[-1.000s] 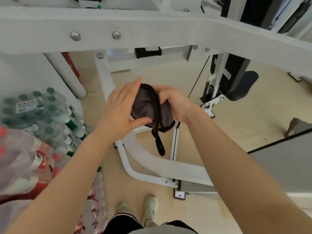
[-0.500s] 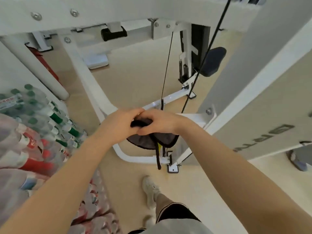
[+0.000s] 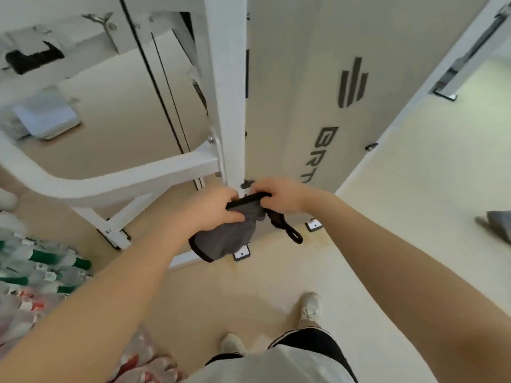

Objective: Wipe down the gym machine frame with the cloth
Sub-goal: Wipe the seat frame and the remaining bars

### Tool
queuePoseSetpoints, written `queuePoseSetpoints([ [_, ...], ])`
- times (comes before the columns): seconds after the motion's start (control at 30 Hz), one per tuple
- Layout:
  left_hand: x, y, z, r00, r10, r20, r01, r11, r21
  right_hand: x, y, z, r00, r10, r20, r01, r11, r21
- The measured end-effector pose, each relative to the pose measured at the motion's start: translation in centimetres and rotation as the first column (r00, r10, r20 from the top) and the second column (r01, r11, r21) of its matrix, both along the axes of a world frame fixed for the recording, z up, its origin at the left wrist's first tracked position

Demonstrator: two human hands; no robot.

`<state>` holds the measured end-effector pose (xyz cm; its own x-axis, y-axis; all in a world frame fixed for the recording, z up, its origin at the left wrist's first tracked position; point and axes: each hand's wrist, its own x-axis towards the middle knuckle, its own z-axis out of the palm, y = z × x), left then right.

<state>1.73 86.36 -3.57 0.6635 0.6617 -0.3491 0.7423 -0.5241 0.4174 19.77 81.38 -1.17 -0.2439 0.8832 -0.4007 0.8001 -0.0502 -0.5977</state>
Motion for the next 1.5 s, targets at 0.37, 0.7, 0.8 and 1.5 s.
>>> queuePoseSetpoints([
  [0.37, 27.6, -4.2, -0.4, 0.952, -0.292, 0.091, 0.292, 0.956, 0.017, 26.0, -9.8, -1.4, 0.894, -0.448, 0.016, 0.442, 0.887, 0.131],
  [0.7, 51.4, -6.0, -1.0, 0.929, -0.329, 0.169, 0.337, 0.941, -0.021, 48.4, -11.6, -0.6, 0.778, -0.627, -0.043, 0.628, 0.776, 0.052],
  [0.8, 55.4, -4.7, -2.3, 0.948, -0.18, 0.261, 0.213, 0.971, -0.106, 52.9, -9.8, -1.4, 0.746, -0.651, -0.138, 0.658, 0.753, 0.004],
  [1.5, 79.1, 21.2, -3.0, 0.729, 0.605, 0.32, -0.445, 0.775, -0.449, 78.5, 23.6, -2.5, 0.917, -0.371, -0.144, 0.382, 0.923, 0.054],
])
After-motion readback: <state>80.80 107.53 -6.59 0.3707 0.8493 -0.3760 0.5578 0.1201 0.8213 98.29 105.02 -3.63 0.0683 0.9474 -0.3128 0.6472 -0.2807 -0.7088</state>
